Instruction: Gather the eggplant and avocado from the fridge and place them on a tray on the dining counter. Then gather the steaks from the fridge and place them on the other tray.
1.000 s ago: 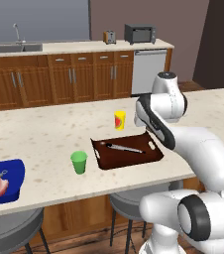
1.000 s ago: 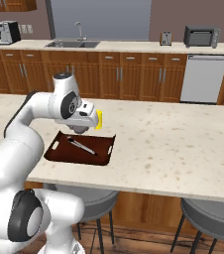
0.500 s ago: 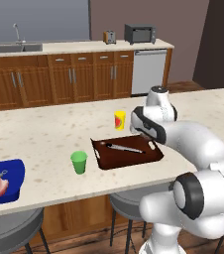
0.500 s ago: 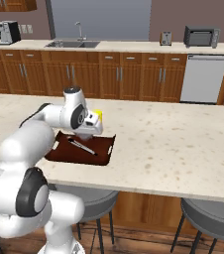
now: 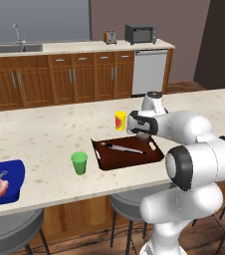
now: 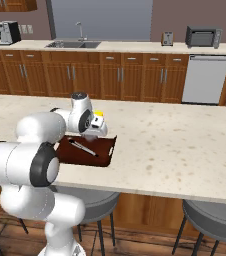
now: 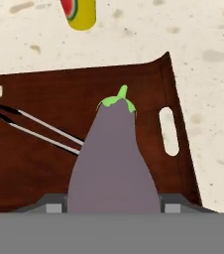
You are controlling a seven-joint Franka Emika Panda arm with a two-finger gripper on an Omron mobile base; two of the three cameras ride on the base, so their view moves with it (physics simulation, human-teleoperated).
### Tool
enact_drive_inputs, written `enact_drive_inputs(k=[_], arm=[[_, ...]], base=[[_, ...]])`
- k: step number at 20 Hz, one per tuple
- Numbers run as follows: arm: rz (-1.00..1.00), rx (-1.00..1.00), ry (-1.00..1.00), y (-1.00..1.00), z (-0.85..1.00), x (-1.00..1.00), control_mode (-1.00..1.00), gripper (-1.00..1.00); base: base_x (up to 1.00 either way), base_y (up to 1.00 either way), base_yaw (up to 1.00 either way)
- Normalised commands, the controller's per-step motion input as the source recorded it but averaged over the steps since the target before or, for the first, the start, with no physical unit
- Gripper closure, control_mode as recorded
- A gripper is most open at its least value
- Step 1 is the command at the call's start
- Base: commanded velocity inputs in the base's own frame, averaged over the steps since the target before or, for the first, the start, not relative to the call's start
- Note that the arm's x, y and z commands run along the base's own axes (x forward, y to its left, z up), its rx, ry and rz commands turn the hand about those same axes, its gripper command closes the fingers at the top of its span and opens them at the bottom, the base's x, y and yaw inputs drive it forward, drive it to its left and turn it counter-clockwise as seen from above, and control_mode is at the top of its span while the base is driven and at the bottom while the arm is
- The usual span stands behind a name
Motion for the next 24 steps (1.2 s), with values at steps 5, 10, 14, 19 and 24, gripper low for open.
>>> enact_drive_inputs(k=[5,10,14,19,24], arm=[[0.00,0.01,0.00,0.00,-0.35,0.57,-1.00,1.00],[0.00,0.00,0.00,-0.03,-0.48,0.27,-1.00,1.00],[0.00,0.01,0.00,-0.04,-0.49,0.20,-1.00,1.00],[0.00,0.00,0.03,0.00,-0.29,0.13,-1.00,1.00],[0.00,0.00,0.02,0.00,-0.07,0.00,-1.00,1.00]], base=[[0.00,0.00,0.00],[0.00,0.00,0.00],[0.00,0.00,0.00],[0.00,0.00,0.00],[0.00,0.00,0.00]])
